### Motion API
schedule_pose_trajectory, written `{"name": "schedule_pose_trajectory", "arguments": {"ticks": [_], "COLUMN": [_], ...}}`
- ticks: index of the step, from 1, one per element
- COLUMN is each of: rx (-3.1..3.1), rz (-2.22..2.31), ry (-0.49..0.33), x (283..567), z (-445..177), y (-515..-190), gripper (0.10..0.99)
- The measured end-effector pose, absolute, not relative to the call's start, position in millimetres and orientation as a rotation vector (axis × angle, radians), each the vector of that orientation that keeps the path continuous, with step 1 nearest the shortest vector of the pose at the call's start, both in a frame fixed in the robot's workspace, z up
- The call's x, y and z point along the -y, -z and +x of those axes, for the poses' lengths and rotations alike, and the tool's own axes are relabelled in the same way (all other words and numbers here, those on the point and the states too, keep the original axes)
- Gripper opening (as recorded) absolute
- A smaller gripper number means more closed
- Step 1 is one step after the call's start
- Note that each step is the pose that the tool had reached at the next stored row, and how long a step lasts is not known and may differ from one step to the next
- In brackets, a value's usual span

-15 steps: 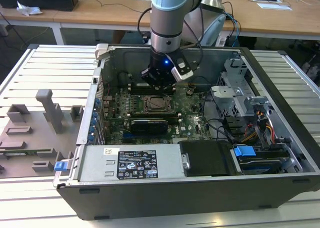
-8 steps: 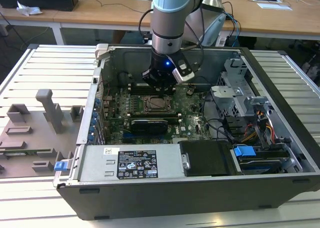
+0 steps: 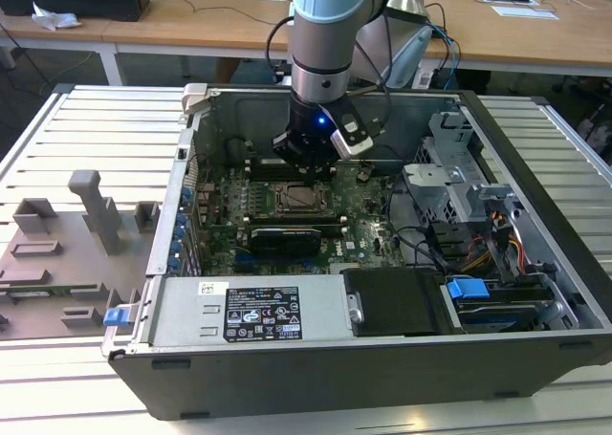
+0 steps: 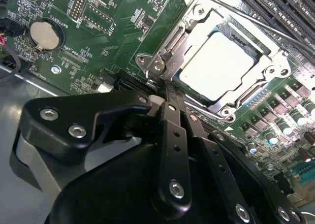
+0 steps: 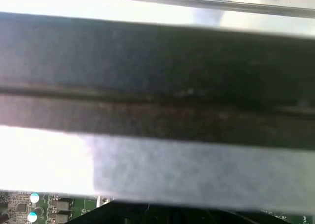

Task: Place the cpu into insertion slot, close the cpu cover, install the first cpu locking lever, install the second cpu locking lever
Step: 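Install the first cpu locking lever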

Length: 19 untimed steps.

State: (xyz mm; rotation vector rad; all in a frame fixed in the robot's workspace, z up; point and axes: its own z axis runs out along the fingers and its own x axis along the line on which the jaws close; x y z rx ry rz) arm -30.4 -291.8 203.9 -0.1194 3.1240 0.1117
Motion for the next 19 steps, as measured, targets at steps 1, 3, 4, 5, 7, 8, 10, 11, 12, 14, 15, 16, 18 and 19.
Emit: {"name": "schedule_pose_trajectory", "arguments": {"ticks": [1, 3, 4, 5, 7, 8, 10, 11, 12, 14, 15, 16, 18, 19], "rx": [-3.124, -3.125, -3.127, -3.129, -3.133, -3.134, -3.132, -3.129, -3.126, -3.126, -3.128, -3.130, -3.134, -3.134], "rz": [-0.118, -0.113, -0.111, -0.111, -0.109, -0.108, -0.109, -0.108, -0.108, -0.108, -0.108, -0.109, -0.109, -0.109], "ry": [-0.111, -0.111, -0.108, -0.105, -0.103, -0.104, -0.137, -0.170, -0.202, -0.200, -0.177, -0.149, -0.090, -0.083], "x": [292.1, 294.0, 294.0, 294.1, 294.0, 293.6, 294.0, 293.2, 293.2, 292.9, 293.1, 293.1, 294.9, 298.4], "z": [-30.5, -30.6, -30.6, -30.4, -29.7, -29.1, -29.0, -28.5, -28.4, -28.2, -28.3, -28.3, -28.3, -28.3], "y": [-204.0, -204.0, -203.0, -201.9, -200.5, -200.0, -200.6, -199.6, -199.7, -203.0, -207.3, -208.2, -209.2, -209.2], "gripper": [0.106, 0.106, 0.106, 0.106, 0.106, 0.106, 0.106, 0.106, 0.106, 0.106, 0.106, 0.106, 0.106, 0.106]}}
